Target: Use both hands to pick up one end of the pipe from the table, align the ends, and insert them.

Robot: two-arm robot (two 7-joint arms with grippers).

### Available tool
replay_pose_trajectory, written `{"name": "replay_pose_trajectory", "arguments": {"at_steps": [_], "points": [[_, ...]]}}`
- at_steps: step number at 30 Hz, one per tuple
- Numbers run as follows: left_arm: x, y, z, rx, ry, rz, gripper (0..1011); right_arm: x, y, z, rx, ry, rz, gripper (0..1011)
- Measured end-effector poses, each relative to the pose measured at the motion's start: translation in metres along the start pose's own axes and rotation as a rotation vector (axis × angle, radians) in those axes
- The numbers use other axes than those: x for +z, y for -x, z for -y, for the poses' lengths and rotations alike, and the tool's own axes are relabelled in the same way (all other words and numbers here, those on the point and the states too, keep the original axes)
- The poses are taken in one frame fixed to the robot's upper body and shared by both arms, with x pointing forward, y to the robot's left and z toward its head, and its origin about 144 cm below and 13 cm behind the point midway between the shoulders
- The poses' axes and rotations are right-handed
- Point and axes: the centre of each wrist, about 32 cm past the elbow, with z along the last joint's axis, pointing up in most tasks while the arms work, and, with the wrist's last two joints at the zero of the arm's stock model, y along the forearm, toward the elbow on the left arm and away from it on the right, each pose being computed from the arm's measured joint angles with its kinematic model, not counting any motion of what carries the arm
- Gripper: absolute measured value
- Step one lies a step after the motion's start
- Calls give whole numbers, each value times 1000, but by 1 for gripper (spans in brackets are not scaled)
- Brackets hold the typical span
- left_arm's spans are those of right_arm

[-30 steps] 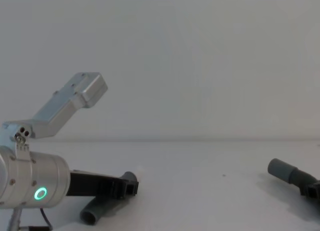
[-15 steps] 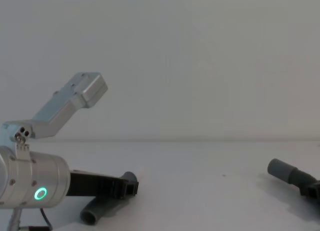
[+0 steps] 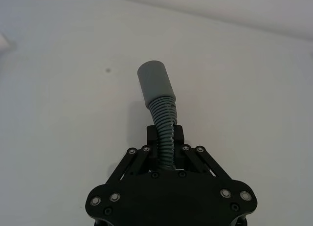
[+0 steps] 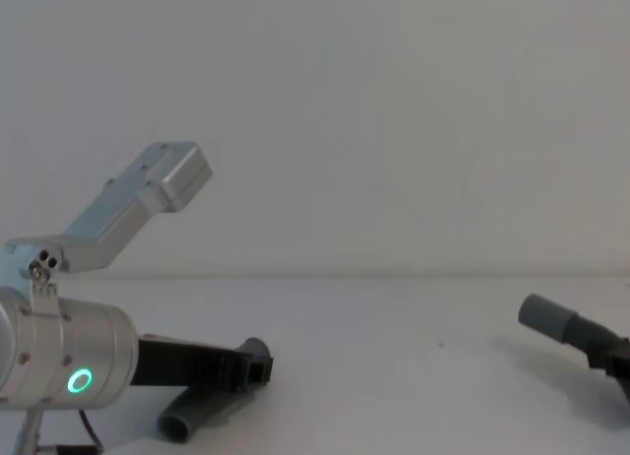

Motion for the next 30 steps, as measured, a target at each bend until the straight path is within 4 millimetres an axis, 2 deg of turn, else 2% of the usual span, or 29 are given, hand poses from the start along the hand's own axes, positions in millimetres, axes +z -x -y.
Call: {"name": "replay_pose_trajectory", "arguments": {"at_steps": [17, 30], "points": [[1, -3, -3, -20, 11, 20, 356, 3, -58, 12, 187, -162, 165, 155], [8, -23, -17, -147, 109, 52, 356, 3, -77, 15, 265, -202, 288, 155]]}}
